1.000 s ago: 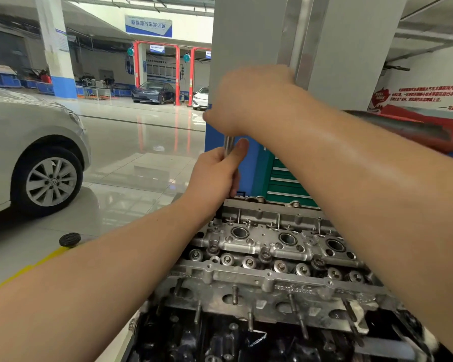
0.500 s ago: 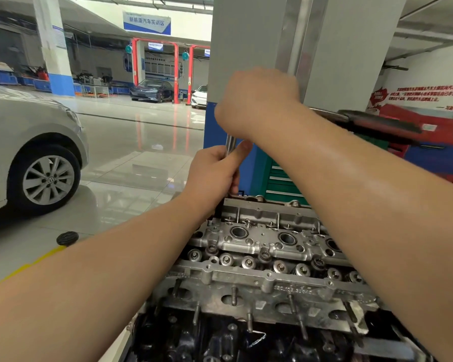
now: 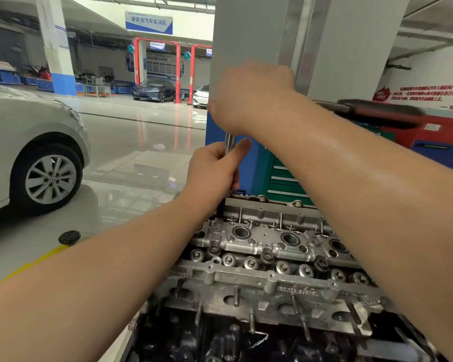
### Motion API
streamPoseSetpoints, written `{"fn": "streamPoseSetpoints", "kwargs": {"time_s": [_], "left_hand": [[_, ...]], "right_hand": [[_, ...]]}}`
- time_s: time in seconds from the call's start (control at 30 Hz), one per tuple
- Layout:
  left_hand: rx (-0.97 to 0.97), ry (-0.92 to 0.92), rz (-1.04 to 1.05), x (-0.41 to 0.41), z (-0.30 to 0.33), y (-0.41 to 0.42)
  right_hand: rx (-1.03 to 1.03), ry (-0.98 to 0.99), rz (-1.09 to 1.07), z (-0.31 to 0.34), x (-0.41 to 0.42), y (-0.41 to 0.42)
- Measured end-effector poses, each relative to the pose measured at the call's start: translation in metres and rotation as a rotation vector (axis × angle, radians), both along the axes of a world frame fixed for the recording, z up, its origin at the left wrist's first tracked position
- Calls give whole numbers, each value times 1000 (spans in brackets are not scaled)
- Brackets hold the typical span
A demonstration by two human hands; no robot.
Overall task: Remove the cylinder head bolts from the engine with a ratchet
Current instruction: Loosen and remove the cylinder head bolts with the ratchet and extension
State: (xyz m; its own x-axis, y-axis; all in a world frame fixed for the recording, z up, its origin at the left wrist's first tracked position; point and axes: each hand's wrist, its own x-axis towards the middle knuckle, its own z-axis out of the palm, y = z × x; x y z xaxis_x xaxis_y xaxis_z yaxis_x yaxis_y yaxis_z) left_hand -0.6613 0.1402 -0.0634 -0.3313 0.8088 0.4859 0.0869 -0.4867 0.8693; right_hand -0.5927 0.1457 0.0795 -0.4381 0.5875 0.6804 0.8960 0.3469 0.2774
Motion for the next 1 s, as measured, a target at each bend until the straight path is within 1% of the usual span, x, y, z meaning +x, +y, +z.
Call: {"fn": "streamPoseSetpoints", "kwargs": {"time_s": [0.03, 0.1, 0.13, 0.17, 0.23, 0.27, 0.3, 0.33, 0.37, 0.43, 0.47, 0.5, 0.57, 0.63, 0.67, 0.7, 0.77, 0.8, 0.83, 0.87, 0.9, 0.97, 1.0], "left_hand": [[-10, -8, -17, 1, 0, 0], [-44, -91, -96, 1, 2, -1], [-56, -126, -135, 1, 3, -1], [-62, -138, -162, 1, 3, -1], [-74, -113, -196, 2, 3, 0], [-81, -98, -205, 4, 3, 1], [-83, -86, -205, 5, 3, 2], [-78, -77, -189, 5, 2, 2], [-67, -60, -154, 4, 1, 2], [-38, -17, -70, 1, 0, 2], [-24, 5, -39, 0, -1, 1], [-17, 19, -23, 0, -1, 0], [-27, -18, -36, 0, 2, -1], [-57, -112, -109, 0, 3, -1], [-66, -141, -147, -1, 4, -1], [-69, -150, -172, -1, 4, -1], [-69, -127, -202, 1, 4, 1], [-68, -107, -209, 2, 3, 1], [-64, -87, -206, 2, 2, 2], [-55, -69, -192, 2, 2, 2], [-37, -43, -165, 1, 1, 2], [13, 13, -86, -2, 0, 0], [34, 30, -58, -4, 0, -2]], "right_hand": [[16, -18, -11, 0, -2, -3], [50, -11, 98, -1, -4, 1], [6, 6, 165, -2, -1, 5], [-90, 38, 277, -2, 4, 9], [-372, 235, 611, -5, 19, 13], [-450, 326, 717, -8, 25, 15], [-445, 356, 737, -10, 28, 15], [-378, 323, 675, -10, 27, 16], [-293, 253, 559, -9, 23, 15], [-117, 88, 225, -5, 13, 7], [-67, 44, 118, -2, 9, 4], [-23, 11, 62, 0, 6, 1], [41, -62, 51, 2, 0, -4], [41, -62, 140, 1, -4, -1], [-21, -44, 192, 2, -3, 2], [-120, -2, 290, 2, 2, 6], [-356, 165, 591, -1, 16, 13], [-423, 242, 702, -5, 22, 14], [-423, 278, 746, -8, 26, 15], [-374, 274, 713, -9, 26, 14], [-295, 234, 615, -9, 22, 13], [-105, 75, 277, -5, 13, 6], [-39, 8, 145, -3, 10, 3]]}}
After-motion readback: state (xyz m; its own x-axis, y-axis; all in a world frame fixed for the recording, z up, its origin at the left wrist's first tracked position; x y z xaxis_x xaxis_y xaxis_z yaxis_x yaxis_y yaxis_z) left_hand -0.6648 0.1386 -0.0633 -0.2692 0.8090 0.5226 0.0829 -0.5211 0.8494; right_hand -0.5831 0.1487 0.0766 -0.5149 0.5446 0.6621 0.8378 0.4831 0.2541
